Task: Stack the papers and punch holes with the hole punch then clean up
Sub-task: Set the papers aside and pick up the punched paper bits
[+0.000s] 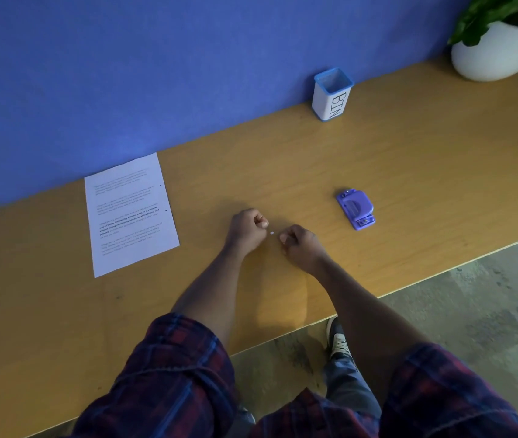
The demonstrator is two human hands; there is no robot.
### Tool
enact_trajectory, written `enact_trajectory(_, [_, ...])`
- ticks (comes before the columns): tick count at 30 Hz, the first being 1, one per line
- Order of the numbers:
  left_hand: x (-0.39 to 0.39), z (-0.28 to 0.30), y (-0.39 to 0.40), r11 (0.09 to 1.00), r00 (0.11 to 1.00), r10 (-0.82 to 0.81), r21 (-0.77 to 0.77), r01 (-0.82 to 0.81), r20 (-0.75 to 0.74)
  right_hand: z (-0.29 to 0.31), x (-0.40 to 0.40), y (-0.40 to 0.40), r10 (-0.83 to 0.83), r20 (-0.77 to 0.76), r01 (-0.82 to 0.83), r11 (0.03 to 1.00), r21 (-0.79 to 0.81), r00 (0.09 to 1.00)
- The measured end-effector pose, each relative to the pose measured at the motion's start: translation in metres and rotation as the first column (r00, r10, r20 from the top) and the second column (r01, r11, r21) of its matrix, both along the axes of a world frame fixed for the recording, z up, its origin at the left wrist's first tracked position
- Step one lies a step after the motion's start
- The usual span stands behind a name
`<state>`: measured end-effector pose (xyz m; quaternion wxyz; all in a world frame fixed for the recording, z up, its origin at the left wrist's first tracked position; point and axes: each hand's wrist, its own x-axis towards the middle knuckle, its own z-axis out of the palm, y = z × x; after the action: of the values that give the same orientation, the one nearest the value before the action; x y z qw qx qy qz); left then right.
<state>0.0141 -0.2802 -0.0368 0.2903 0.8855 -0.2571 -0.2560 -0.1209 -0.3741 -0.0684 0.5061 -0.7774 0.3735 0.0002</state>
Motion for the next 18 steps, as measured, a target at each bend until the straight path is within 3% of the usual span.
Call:
enact_trajectory(4, [0.007, 0.009, -0.018, 0.997, 0.997, 0.062, -0.043, -0.064, -0.051, 0.012, 0.008, -0.01, -0.207, 0.104, 0.172, 0.947, 0.272, 0.973])
enact_trajectory(6, [0.012, 0.016, -0.031, 0.987, 0.988, 0.117, -0.101, -0.127, -0.104, 0.021, 0.014, -0.02, -0.29, 0.158, 0.228, 0.919, 0.323, 0.944])
enact_trajectory(9, [0.024, 0.028, -0.054, 0.95, 0.96, 0.192, -0.206, -0.234, -0.205, 0.039, 0.029, -0.042, -0.356, 0.225, 0.286, 0.912, 0.293, 0.907])
enact_trajectory(12, [0.04, 0.047, -0.082, 0.908, 0.952, 0.229, -0.308, -0.284, -0.201, 0.063, 0.05, -0.072, -0.395, 0.308, 0.334, 0.913, 0.233, 0.866])
enact_trajectory(18, [0.068, 0.09, -0.151, 0.852, 0.97, 0.195, -0.466, -0.239, -0.142, 0.107, 0.09, -0.146, -0.43, 0.381, 0.426, 0.899, 0.101, 0.818])
